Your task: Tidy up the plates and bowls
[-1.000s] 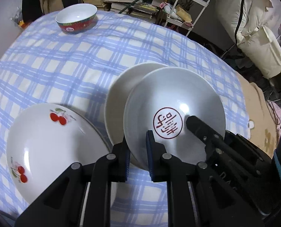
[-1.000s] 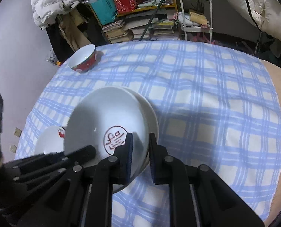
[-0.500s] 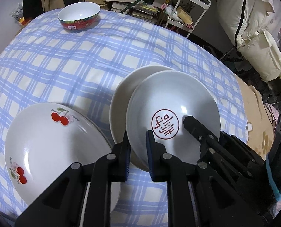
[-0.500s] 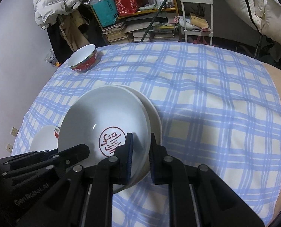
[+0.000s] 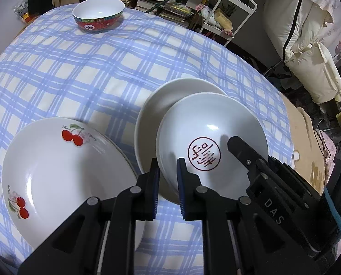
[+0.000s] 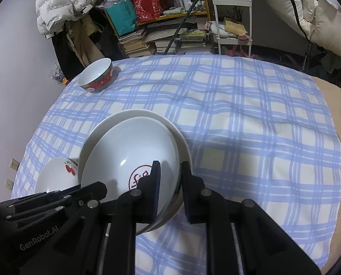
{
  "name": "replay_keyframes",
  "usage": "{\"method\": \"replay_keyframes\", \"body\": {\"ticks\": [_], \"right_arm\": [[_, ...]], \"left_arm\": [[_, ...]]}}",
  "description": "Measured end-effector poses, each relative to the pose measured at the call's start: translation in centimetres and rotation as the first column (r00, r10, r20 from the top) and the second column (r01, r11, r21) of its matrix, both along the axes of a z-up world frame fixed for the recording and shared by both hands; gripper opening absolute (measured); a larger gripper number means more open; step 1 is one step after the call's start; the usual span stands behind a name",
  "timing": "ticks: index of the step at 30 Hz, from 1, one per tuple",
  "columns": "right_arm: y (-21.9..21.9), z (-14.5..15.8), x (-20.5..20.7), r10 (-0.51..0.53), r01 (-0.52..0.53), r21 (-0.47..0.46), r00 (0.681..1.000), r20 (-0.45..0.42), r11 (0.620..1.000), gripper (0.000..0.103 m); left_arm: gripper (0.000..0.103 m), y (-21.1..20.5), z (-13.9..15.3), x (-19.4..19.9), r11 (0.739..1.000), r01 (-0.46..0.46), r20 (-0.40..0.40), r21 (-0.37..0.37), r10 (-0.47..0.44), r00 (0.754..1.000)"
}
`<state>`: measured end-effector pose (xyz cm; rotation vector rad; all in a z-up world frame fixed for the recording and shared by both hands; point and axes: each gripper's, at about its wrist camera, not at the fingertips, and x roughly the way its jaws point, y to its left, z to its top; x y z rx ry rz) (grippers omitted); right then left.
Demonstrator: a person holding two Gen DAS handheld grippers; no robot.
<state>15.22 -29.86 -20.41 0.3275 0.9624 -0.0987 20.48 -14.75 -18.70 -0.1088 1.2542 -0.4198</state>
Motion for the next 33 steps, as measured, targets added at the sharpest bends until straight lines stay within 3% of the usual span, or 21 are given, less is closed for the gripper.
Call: {"method": "replay_keyframes", "body": {"ticks": [5, 11, 15, 18, 27, 33], "right_arm": [[-0.1, 0.1, 0.0, 0.010, -0.010, -0.004, 1.000, -0.008, 1.000, 0.020], [-0.1, 0.1, 0.6, 0.094, -0.095, -0.016, 0.994, -0.051, 0.995, 0.020], [-0.2, 1.0, 0.6, 0.102, -0.102, -0.019, 0.995, -0.024, 0.995, 0.031], [0.2, 2.0, 0.7, 0.127, -0.127, -0.021, 0.992, -0.005, 0.992, 0.032], [2.1, 5.9, 2.1, 0.148, -0.148, 0.004, 0.987, 0.065, 0.989, 0.065], [3.8, 8.1, 3.9, 0.138, -0.136, -0.020, 0.982, 0.126, 0.990, 0.089]], "left_arm": [[0.014, 0.1, 0.9, -0.3, 1.000, 0.017, 0.025, 0.022, -0.017, 1.000], [0.014, 0.7, 2.6, -0.9, 0.997, 0.029, 0.081, 0.069, -0.034, 0.996], [0.014, 0.9, 3.9, -1.0, 0.996, 0.035, 0.093, 0.087, -0.043, 0.995], [0.015, 1.5, 5.3, -1.4, 0.992, 0.042, 0.113, 0.121, -0.056, 0.992], [0.019, 8.3, 8.6, -0.8, 0.977, -0.114, 0.171, 0.181, 0.083, 0.982], [0.025, 13.2, 8.7, 0.9, 0.962, -0.211, 0.187, 0.172, 0.179, 0.966]]}}
